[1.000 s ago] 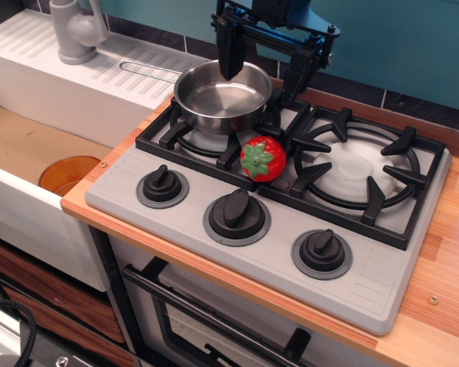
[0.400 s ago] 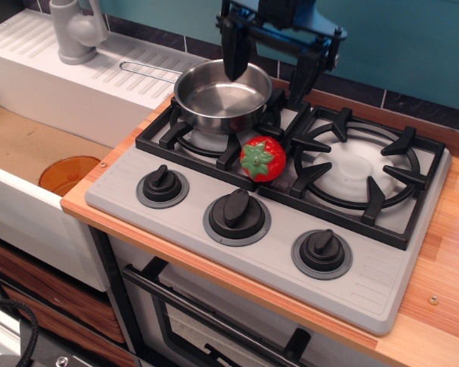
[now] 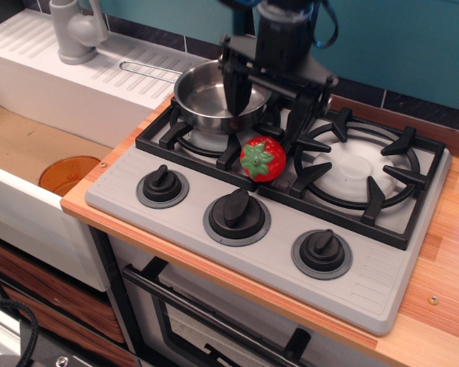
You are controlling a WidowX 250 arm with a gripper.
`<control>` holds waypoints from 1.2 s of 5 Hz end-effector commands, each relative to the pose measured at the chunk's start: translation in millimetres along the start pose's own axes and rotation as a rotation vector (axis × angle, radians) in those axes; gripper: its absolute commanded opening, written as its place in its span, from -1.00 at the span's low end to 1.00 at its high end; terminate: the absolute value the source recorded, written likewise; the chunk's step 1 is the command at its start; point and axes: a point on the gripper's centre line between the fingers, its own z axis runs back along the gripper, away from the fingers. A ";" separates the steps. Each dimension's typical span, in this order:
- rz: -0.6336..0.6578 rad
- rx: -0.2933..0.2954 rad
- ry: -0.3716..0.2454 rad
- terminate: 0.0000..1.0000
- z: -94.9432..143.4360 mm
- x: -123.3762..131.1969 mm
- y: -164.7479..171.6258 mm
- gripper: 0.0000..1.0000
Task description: Put strawberry in pot or pan an put pot or pan on stove
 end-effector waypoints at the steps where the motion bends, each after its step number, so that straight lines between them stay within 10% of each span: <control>1: 0.008 0.000 -0.056 -1.00 -11.6 -4.5 5.3 1.00; 3: 0.021 -0.026 -0.085 -1.00 -37.9 -7.0 1.5 1.00; 4: 0.013 -0.030 -0.067 -1.00 -36.1 -6.8 2.1 -1.00; 6: 0.024 0.007 0.044 -1.00 22.6 -6.1 6.5 -1.00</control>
